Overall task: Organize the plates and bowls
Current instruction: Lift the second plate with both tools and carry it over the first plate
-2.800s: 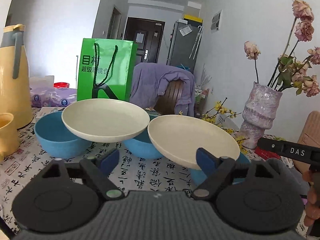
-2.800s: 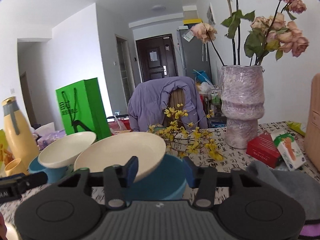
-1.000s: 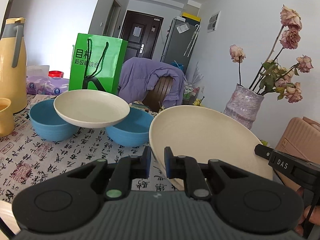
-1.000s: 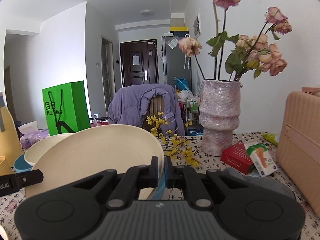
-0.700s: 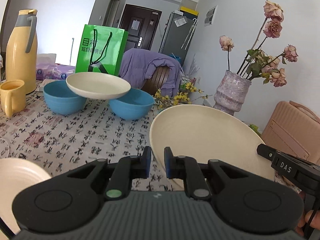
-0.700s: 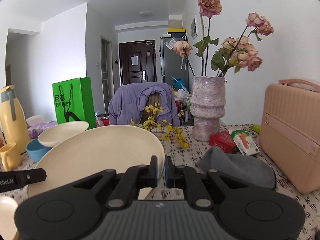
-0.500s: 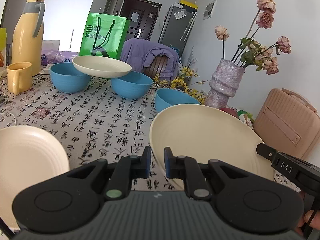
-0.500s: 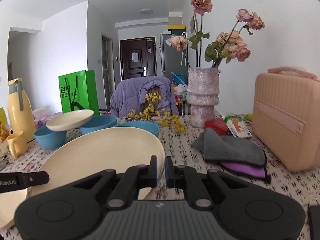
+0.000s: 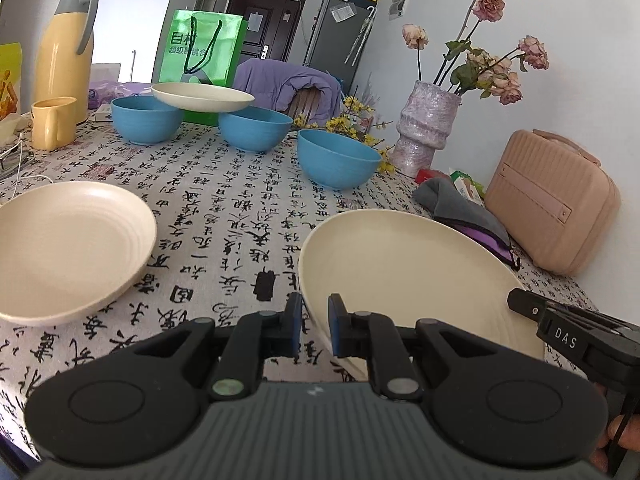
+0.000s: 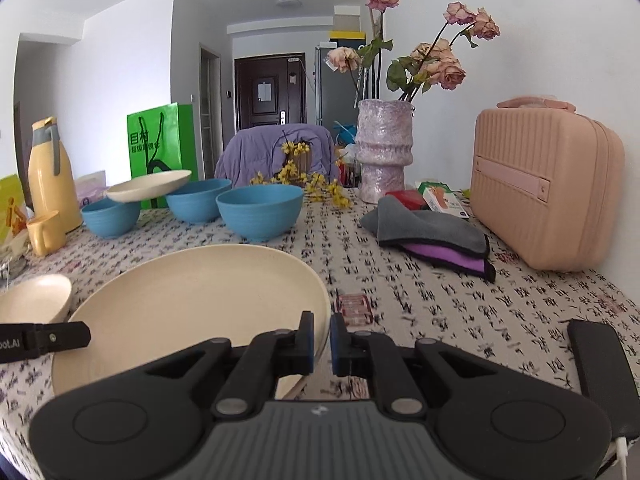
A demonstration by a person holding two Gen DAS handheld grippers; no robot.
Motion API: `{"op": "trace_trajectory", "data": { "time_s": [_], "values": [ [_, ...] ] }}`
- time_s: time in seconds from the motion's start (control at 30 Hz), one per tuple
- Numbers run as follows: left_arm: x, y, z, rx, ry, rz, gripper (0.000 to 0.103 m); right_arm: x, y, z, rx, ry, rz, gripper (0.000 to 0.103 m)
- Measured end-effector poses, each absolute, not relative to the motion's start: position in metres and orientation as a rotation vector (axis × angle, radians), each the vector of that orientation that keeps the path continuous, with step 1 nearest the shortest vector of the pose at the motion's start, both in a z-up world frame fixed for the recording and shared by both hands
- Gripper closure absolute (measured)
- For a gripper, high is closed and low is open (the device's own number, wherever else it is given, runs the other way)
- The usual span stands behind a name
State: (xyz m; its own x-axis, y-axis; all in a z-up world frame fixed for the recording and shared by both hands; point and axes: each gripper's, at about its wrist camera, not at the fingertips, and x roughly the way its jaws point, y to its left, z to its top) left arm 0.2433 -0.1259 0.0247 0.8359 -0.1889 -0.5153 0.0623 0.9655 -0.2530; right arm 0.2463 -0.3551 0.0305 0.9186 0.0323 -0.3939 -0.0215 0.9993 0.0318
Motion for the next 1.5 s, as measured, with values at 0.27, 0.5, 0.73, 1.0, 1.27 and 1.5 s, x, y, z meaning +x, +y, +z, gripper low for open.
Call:
{"op": "trace_trajectory", "data": {
  "time_s": [0.27,0.5,0.73,1.0,1.27,1.5],
  "values": [
    [0.232,-0.122,0.015,-0.227,0.593,-0.143,0.089,0.232,-0.354,0.024,0.018,0.422,0.017,0.095],
    [0.231,-0.106,0.017,-0.24,0.583,-0.126,0.089,0.234,-0.341,0.025,0.007,0.422,0.033,0.095],
    [0.23,-0.08,0.022,-0.265,0.562,-0.076,0.089,0.243,-0.316,0.029,-0.012,0.427,0.078,0.094],
    [0.225,-0.036,0.025,-0.292,0.535,-0.006,0.089,0.255,-0.271,0.032,-0.04,0.431,0.146,0.094],
    [0.225,0.015,0.027,-0.305,0.512,0.063,0.089,0.269,-0.214,0.029,-0.065,0.453,0.213,0.093],
    [0.228,0.056,0.023,-0.325,0.514,0.117,0.089,0.281,-0.17,0.028,-0.096,0.481,0.265,0.093]
  ]
}}
